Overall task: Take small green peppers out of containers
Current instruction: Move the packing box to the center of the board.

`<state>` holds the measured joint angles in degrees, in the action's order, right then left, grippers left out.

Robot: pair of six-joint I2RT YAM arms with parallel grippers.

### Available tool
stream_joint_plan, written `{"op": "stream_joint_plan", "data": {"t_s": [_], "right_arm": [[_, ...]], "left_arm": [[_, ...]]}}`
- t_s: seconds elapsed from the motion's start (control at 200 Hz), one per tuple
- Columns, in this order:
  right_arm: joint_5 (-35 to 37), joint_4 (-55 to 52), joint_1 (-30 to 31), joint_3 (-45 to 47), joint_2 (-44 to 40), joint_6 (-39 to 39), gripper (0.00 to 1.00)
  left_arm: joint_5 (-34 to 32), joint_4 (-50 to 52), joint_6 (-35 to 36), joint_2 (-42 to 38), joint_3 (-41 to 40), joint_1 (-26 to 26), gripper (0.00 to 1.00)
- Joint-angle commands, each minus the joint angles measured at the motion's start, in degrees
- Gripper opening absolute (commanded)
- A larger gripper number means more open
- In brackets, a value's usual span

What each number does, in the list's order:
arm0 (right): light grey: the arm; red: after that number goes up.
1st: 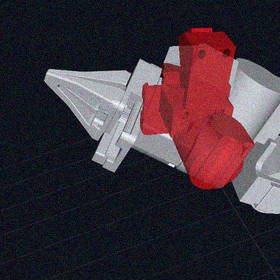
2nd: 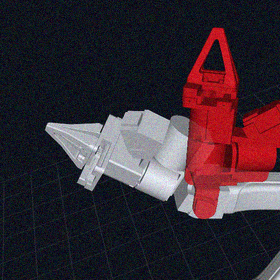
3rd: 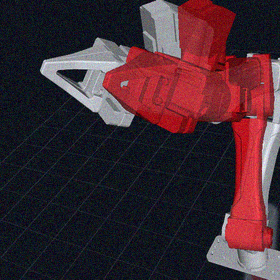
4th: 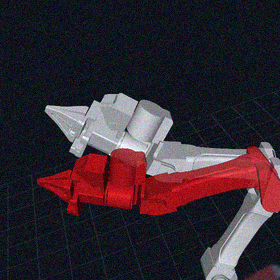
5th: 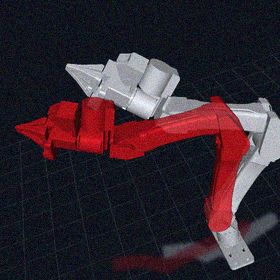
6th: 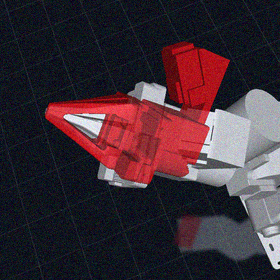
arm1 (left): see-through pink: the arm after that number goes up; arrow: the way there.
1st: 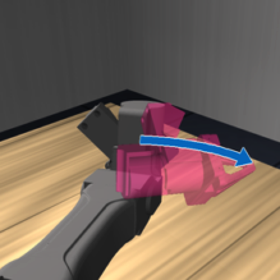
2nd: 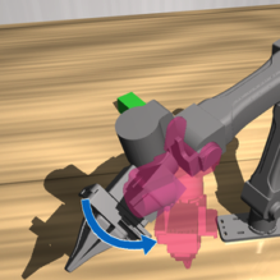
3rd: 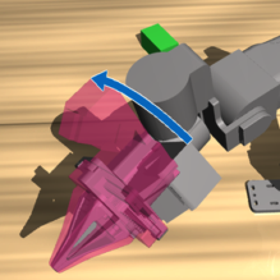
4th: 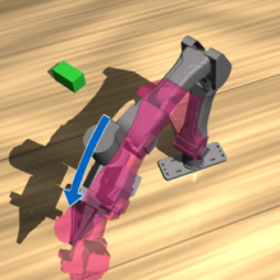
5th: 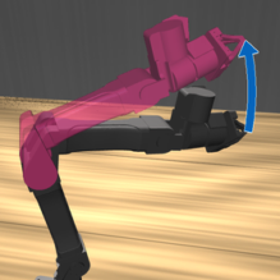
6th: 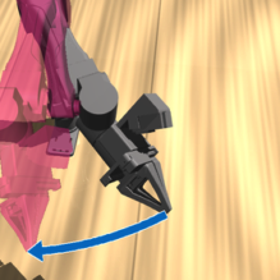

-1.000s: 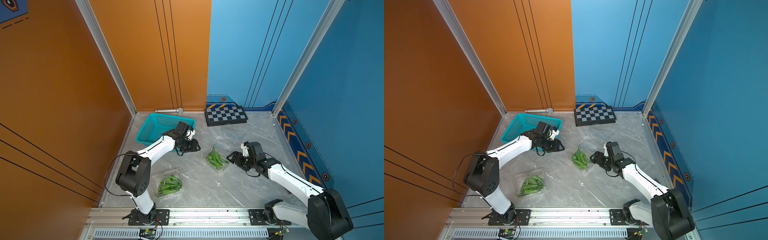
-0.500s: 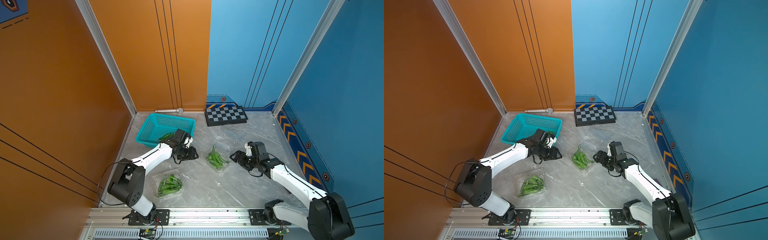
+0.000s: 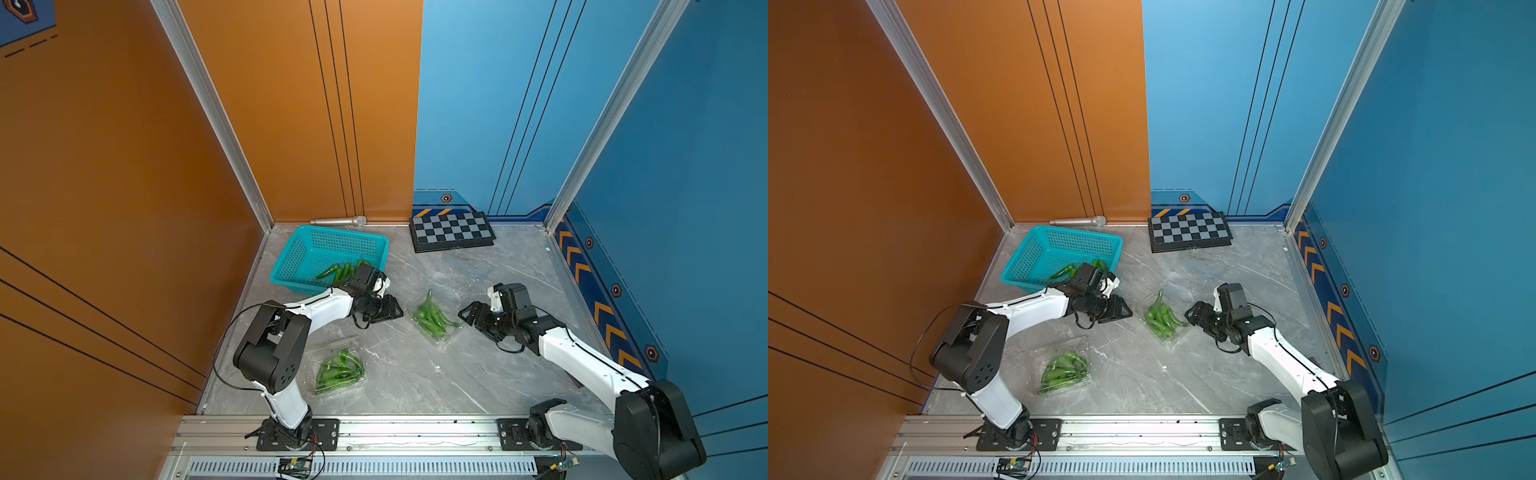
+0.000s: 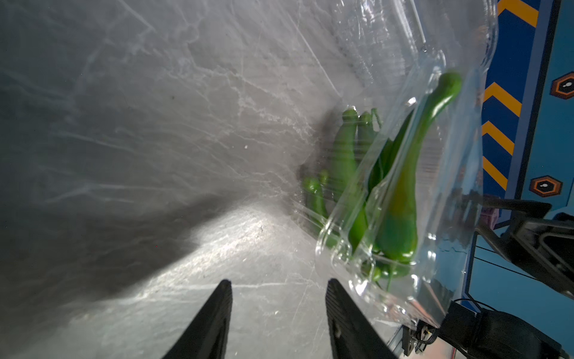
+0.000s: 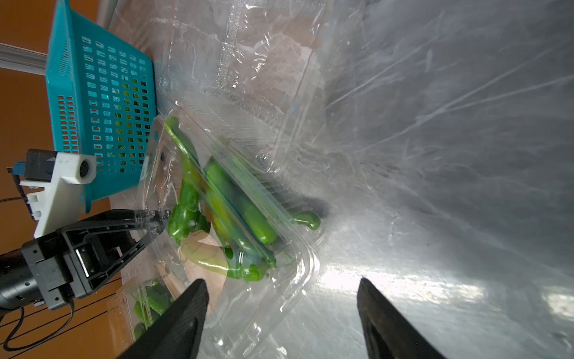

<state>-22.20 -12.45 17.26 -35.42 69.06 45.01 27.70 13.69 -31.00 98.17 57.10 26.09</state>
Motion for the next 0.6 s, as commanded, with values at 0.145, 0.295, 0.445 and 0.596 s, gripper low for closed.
{"op": "stream_joint_plan", "data": {"t_s": [0.145, 0.295, 0.445, 0.596], "right_arm": [[-0.9, 3.0, 0.9, -1.8, 3.0, 0.9, 0.77], [-0.2, 3.9, 1.2, -2.0, 3.6, 1.1, 0.77], [-0.4, 6.3, 1.0, -2.5, 5.6, 1.6, 0.77], [-0.7, 8.4, 2.0, -3.9, 8.0, 2.2, 0.77]], "left_arm": [[2.9, -6.1, -3.0, 1.1, -1.8, -0.9, 0.51], [3.4, -7.3, -3.2, 2.9, -1.7, -0.9, 0.51], [3.1, -10.1, -4.9, 3.7, -2.3, -1.0, 0.51], [3.9, -11.6, -5.8, 3.8, -2.1, -0.7, 0.51]]}}
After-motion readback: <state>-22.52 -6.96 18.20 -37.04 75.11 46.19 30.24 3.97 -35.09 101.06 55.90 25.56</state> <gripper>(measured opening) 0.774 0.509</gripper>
